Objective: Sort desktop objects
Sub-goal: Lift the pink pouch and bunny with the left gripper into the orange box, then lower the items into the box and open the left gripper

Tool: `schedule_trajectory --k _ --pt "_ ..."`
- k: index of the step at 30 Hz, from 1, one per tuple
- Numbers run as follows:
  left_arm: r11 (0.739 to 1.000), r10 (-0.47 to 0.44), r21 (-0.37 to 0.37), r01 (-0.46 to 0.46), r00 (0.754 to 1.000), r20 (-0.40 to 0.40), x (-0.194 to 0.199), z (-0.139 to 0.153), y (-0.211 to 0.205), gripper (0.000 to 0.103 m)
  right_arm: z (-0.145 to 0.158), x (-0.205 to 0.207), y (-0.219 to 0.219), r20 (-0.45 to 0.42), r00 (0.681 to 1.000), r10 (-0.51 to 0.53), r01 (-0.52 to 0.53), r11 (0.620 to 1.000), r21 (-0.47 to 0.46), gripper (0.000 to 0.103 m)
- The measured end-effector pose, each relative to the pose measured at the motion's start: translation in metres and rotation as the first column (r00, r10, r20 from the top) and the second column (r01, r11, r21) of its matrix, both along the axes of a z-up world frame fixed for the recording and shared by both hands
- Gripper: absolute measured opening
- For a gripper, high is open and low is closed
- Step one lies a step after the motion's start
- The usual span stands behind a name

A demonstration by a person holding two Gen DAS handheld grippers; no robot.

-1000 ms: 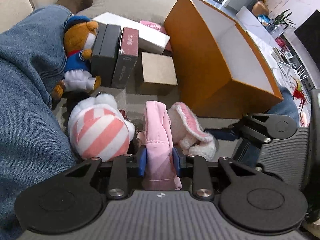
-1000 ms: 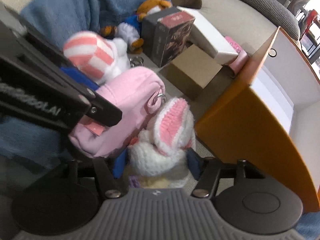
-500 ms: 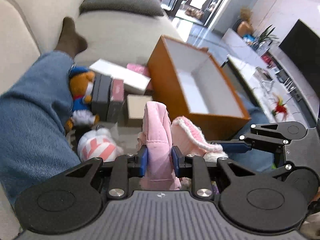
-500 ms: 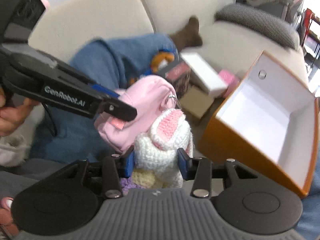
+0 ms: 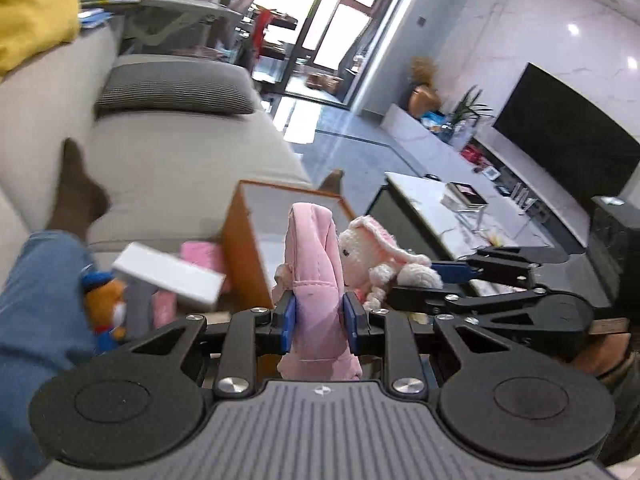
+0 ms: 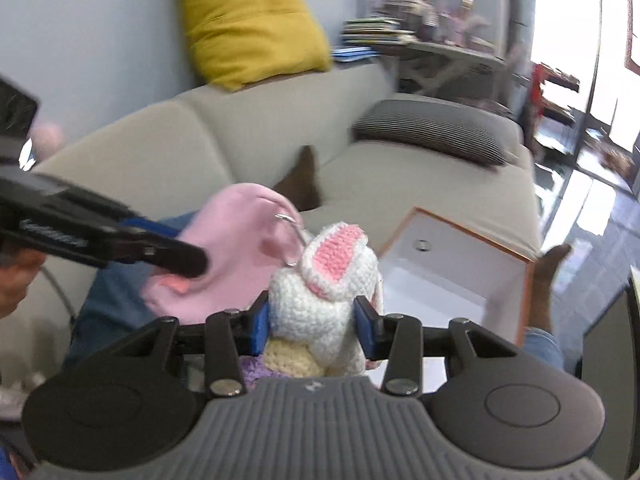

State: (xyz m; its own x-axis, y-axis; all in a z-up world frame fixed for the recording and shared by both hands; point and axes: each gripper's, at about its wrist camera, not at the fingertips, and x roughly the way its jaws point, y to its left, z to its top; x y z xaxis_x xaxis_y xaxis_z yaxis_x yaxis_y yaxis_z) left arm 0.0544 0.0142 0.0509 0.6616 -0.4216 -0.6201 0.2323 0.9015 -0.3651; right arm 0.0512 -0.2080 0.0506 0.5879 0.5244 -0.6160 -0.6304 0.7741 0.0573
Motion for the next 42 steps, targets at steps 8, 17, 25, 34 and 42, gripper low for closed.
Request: schedule_trajectory --k 8,17,25,34,42 --pt "0.998 -0.060 0.008 0.060 0.995 -0.074 0.088 -0.037 -0.052 0.027 -0.030 0.078 -0.041 -0.116 0.982 -0.152 0.157 0.987 0.036 0.045" --pt "0.992 -0.084 0.071 0.107 0.960 -0.266 0.145 -0.119 -0.096 0.027 -0.100 0.125 -0.061 -0.243 0.952 -0.189 0.170 0.981 -0.097 0.045" --pt "0.991 -0.097 0.052 0.125 0.923 -0.372 0.158 -0.157 -0.112 0.027 -0.133 0.136 -0.065 -0.280 0.946 -0.161 0.108 0.975 -0.197 0.045" --pt "0.995 -0.102 -0.027 0.100 0.896 -0.432 0.166 -0.172 -0.107 0.027 -0.146 0.141 -0.057 -0.333 0.938 -0.091 -0.020 0.948 -0.316 0.052" --pt "0.994 -0.105 -0.042 0.097 0.883 -0.458 0.171 -0.174 -0.107 0.030 -0.136 0.132 -0.060 -0.308 0.949 -0.062 -0.065 0.920 -0.386 0.051"
